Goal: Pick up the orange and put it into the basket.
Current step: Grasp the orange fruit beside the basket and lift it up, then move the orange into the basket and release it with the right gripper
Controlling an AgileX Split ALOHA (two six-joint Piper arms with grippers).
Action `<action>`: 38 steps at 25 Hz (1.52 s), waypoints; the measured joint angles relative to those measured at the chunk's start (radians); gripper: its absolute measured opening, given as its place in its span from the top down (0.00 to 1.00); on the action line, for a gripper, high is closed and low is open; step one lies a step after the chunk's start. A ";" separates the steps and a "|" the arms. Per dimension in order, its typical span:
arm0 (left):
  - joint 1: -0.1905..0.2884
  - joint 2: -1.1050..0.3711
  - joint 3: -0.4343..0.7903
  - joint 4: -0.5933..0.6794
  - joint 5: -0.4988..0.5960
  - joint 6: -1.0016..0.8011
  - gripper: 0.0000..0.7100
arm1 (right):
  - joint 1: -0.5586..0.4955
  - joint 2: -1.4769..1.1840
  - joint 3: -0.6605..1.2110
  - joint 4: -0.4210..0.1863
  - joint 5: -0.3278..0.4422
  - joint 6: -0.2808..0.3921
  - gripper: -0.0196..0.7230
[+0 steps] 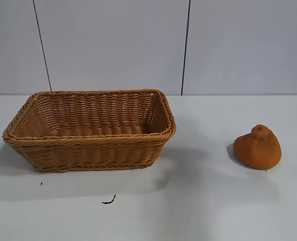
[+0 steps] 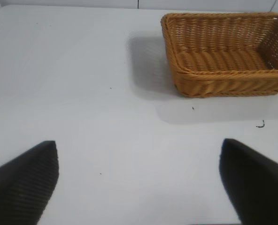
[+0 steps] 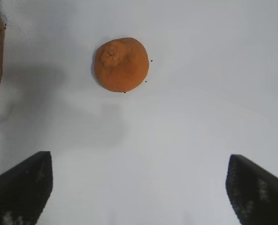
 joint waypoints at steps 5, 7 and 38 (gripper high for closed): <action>0.000 0.000 0.000 0.000 0.000 0.000 0.06 | 0.000 0.196 -0.077 0.014 -0.001 -0.011 0.04; 0.000 0.000 0.000 0.000 0.000 0.000 0.06 | 0.000 0.259 -0.082 0.020 -0.008 -0.012 0.04; 0.000 0.000 0.000 0.000 0.001 0.000 0.06 | 0.113 0.459 -0.544 0.025 0.083 0.008 0.99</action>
